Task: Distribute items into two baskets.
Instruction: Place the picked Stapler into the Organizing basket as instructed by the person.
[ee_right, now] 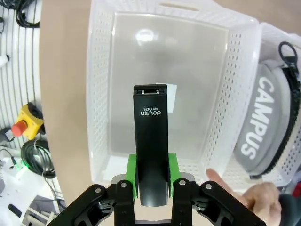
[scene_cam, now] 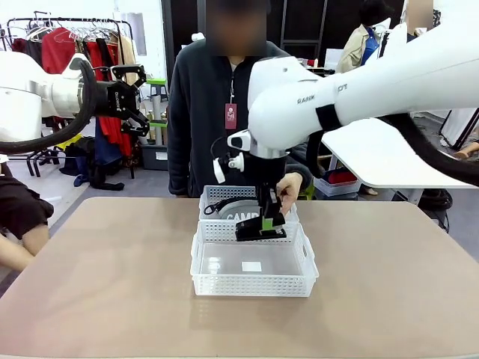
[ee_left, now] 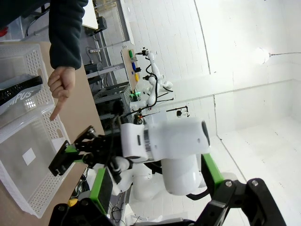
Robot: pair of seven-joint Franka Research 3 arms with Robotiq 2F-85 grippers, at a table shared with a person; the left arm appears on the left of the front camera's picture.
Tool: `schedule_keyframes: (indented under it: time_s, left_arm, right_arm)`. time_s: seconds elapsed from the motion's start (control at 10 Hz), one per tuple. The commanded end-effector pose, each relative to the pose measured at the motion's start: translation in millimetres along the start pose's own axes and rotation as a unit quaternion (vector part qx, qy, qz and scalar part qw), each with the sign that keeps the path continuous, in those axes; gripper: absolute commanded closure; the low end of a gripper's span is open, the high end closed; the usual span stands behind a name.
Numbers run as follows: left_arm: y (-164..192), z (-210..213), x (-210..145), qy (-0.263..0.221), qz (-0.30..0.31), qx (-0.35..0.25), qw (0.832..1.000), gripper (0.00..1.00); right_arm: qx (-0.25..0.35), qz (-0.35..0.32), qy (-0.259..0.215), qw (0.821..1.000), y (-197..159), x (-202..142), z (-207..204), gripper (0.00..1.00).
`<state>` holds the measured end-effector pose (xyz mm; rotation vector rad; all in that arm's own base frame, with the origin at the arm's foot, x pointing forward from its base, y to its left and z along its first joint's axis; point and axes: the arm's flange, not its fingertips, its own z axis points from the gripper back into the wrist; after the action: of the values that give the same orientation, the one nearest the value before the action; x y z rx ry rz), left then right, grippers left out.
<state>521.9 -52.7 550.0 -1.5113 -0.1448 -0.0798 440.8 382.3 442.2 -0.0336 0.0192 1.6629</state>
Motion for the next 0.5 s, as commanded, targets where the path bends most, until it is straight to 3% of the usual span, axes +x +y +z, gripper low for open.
schedule_keyframes:
  time_s: [0.0, 0.4]
  left_arm:
    - [-2.8, 1.3, -1.2, -0.001, 0.004, 0.001, 1.000, 0.00]
    - [-2.8, 1.3, -1.2, -0.001, 0.004, 0.001, 1.000, 0.00]
  right_arm:
    - [-0.018, -0.012, -0.003, 1.000, 1.3, 4.2, -16.9, 1.00]
    - [-0.046, -0.060, -0.027, 0.997, 3.8, 7.5, -74.7, 1.00]
